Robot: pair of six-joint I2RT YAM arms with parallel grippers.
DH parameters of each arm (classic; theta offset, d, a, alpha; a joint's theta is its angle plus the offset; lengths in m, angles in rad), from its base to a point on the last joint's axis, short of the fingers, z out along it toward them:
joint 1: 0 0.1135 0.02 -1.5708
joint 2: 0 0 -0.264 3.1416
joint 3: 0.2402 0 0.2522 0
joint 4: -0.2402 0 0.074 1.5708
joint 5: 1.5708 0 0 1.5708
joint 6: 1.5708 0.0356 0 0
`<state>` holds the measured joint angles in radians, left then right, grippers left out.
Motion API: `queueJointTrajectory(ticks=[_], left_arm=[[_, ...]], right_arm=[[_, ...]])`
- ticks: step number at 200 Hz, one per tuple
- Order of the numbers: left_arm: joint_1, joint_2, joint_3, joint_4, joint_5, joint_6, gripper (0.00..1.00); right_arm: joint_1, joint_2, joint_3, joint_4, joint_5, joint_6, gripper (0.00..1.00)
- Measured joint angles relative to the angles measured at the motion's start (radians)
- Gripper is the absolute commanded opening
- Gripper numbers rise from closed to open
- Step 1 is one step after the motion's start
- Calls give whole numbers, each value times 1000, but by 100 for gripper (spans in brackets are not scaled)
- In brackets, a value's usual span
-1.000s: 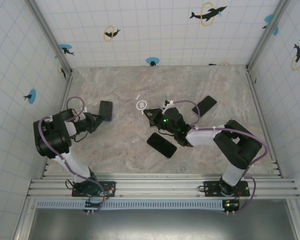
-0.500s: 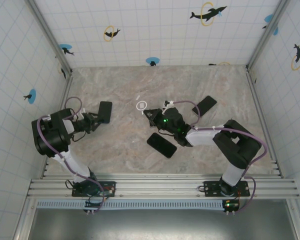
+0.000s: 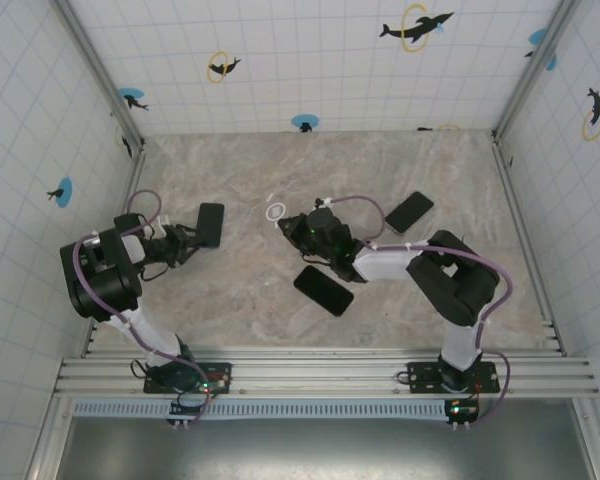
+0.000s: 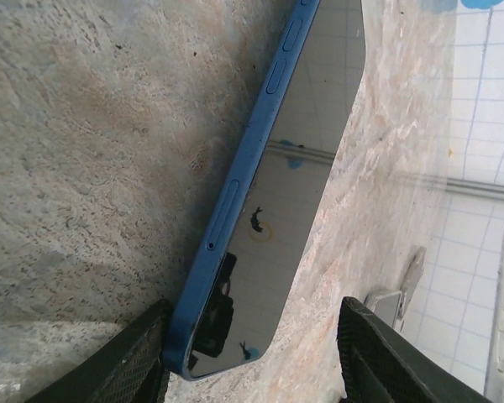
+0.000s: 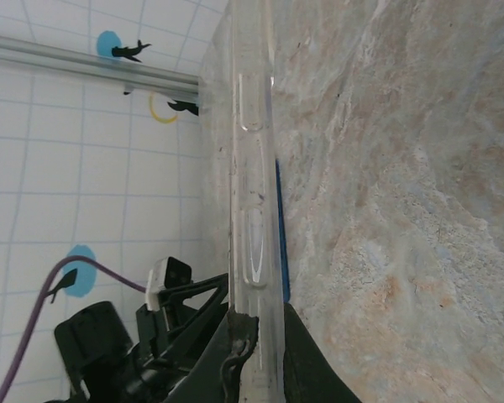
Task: Take the phone out of the phone case
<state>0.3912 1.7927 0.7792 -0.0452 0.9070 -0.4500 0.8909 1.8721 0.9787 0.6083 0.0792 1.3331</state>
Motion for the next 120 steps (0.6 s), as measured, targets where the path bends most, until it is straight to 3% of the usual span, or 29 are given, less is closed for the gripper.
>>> queueJointTrajectory(ticks=[58, 120], left_arm=[[3, -21, 21, -71, -42, 35, 60], [3, -72, 47, -183, -159, 61, 63]], right_arm=[[61, 226, 242, -98, 55, -51, 3], [78, 406, 465, -172, 83, -77, 8]])
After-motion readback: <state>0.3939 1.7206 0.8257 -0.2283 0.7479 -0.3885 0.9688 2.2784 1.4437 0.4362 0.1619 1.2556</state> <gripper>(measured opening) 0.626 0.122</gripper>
